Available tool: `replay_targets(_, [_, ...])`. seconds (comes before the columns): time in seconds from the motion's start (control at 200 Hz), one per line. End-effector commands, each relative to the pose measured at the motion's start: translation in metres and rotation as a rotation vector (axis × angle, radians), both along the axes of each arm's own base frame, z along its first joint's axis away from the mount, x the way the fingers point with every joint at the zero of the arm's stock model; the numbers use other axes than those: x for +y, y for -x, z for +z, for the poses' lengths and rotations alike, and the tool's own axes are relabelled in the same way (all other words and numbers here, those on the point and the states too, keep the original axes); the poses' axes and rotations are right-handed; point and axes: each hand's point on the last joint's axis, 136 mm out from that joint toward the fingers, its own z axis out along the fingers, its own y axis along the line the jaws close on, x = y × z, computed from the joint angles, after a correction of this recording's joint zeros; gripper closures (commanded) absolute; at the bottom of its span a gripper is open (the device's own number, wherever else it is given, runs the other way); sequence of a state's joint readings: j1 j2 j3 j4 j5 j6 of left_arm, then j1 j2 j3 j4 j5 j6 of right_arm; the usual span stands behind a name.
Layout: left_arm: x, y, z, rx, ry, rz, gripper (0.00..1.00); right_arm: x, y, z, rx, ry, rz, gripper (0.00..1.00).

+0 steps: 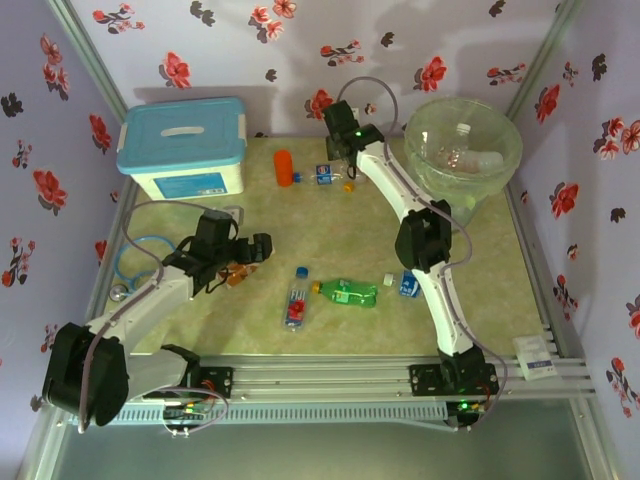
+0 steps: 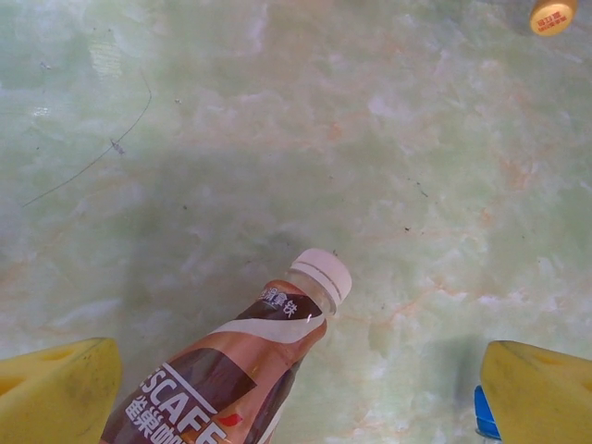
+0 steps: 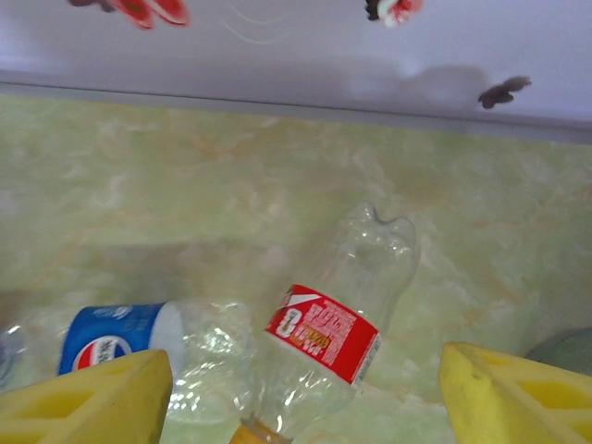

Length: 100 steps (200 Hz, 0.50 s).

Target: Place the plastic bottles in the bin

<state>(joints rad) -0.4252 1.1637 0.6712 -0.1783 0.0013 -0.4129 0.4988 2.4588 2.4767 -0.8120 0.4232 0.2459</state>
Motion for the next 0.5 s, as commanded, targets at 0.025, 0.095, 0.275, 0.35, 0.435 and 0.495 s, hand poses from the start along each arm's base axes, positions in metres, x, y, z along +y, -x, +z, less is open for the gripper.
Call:
replay_targets(0.025, [-0.001, -0.004, 0.002, -0.004, 0.018, 0.003, 0.00, -0.010, -0.013, -0.015, -0.022, -0.027, -0.077, 0.24])
replay_targets(0.095, [-0.001, -0.004, -0.001, 0.004, 0.014, 0.003, 0.00, -0.014, -0.016, -0.029, -0.008, -0.021, -0.096, 0.24])
replay_targets(0.275, [0.000, -0.002, -0.003, 0.013, 0.007, 0.000, 0.00, -0.028, -0.017, -0.054, 0.039, -0.016, -0.144, 0.24])
replay_targets(0.35, [-0.001, -0.003, -0.002, 0.012, 0.010, 0.000, 0.00, -0.029, -0.016, -0.064, 0.057, -0.017, -0.148, 0.24])
replay_targets(0.435, [-0.001, -0.003, -0.001, 0.009, 0.009, -0.002, 0.00, -0.029, -0.015, -0.072, 0.074, -0.024, -0.147, 0.24])
replay_targets(0.495, [-0.001, -0.003, 0.000, 0.009, 0.008, -0.003, 0.00, -0.029, -0.013, -0.080, 0.093, -0.031, -0.148, 0.24])
